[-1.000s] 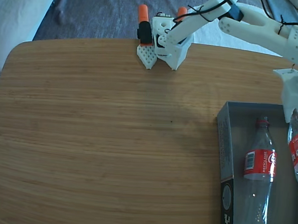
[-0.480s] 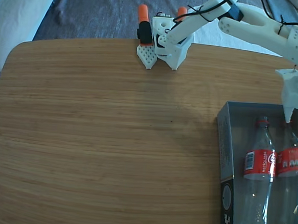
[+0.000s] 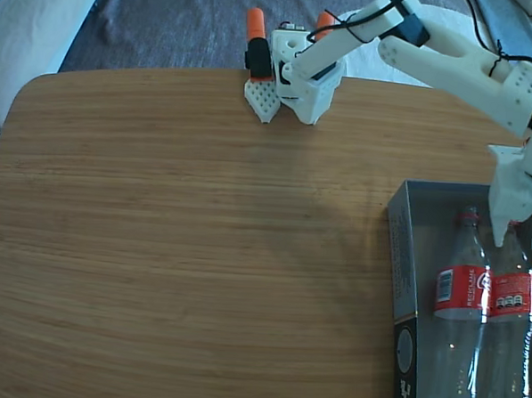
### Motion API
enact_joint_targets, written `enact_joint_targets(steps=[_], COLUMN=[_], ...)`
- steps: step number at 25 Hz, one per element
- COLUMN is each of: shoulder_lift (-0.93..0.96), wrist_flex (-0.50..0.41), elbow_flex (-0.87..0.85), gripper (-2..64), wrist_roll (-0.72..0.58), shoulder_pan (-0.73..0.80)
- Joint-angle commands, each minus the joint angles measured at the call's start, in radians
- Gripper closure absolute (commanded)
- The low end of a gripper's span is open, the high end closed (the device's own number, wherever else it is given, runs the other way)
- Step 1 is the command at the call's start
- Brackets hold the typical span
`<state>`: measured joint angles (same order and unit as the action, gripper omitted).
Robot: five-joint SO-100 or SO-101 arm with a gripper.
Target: Grasp the bottles and put them in the box.
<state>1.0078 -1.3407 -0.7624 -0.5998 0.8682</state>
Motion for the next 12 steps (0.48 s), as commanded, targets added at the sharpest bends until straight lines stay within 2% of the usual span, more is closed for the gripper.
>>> enact_joint_targets(steps=[1,6,12], shoulder_lift=[0.089,0.207,0.374], wrist_flex=[-0.035,-0.029,-0.028], elbow_flex=[0.015,-0.140,-0.310], gripper=[41.7,58.4,60.6], wrist_roll=[0.005,0.003,0.005], shoulder_pan=[-0.055,-0.121,-0.216])
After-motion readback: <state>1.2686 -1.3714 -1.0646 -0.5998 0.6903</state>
